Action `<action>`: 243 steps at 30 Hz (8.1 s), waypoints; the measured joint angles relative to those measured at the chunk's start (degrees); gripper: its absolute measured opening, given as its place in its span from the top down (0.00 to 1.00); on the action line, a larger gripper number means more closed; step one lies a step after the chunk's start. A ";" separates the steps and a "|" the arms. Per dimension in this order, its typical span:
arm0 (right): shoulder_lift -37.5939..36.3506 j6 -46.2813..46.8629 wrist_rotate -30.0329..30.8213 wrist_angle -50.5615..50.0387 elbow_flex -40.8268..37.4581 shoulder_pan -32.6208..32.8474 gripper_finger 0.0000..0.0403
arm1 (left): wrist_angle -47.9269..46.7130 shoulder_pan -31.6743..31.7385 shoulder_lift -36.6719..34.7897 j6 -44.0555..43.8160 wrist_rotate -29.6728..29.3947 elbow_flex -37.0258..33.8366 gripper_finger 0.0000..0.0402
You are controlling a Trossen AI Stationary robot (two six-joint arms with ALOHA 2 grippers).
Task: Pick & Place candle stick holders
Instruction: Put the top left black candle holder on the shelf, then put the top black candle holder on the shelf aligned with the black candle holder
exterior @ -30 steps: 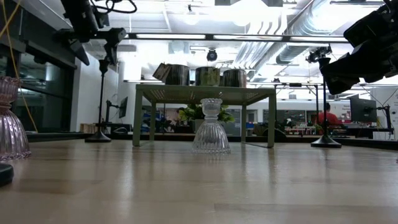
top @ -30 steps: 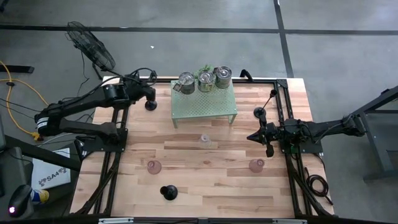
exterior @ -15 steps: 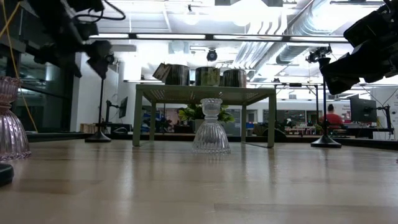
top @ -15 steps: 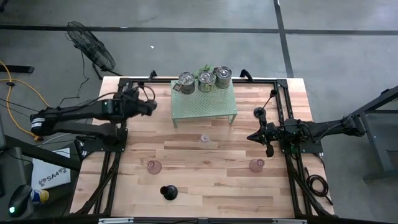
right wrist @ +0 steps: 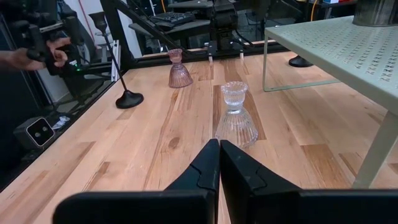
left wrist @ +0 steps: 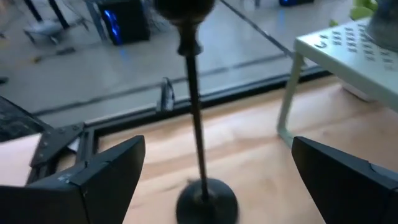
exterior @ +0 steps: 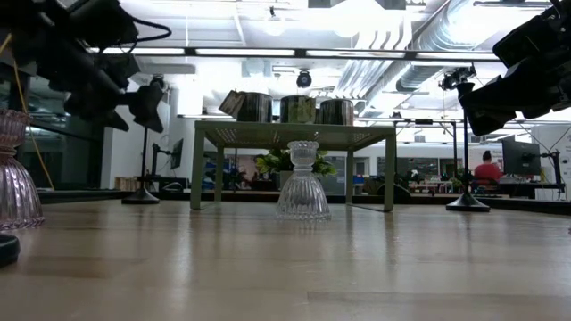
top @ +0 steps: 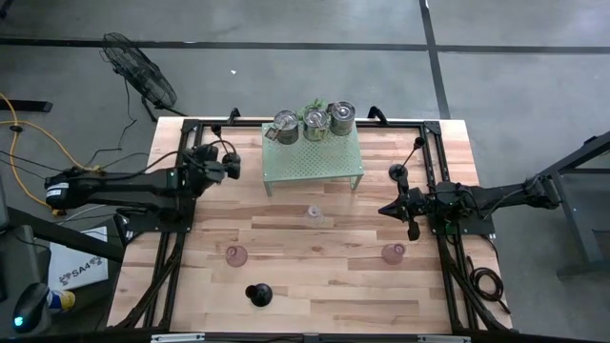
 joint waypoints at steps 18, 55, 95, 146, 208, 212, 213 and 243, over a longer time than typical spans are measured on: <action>0.00 0.02 0.02 0.00 0.00 0.00 0.99 | 32.71 3.17 0.57 18.09 -2.12 -10.47 0.02; 0.00 0.00 0.02 0.00 0.00 0.00 0.99 | 34.68 9.38 0.55 18.53 6.35 -10.47 0.76; 0.00 0.00 0.01 0.00 0.01 0.00 0.99 | 19.38 9.35 0.42 24.35 12.89 7.16 0.97; 0.00 0.00 0.00 0.00 0.00 0.01 0.99 | 16.94 9.38 11.53 26.41 47.08 25.04 0.97; 0.00 0.02 0.01 0.00 0.01 0.00 0.99 | 22.74 9.38 18.44 28.80 44.00 24.87 0.82; 0.00 0.01 0.02 0.00 0.00 0.01 0.99 | 23.73 9.38 18.32 28.80 43.94 24.89 0.72; 0.00 0.02 0.01 0.00 0.01 0.01 0.99 | 24.17 9.38 18.34 28.82 43.94 24.89 0.70; 0.00 0.02 0.02 0.00 0.02 -0.01 0.99 | 25.70 9.38 17.42 28.80 40.48 24.92 0.33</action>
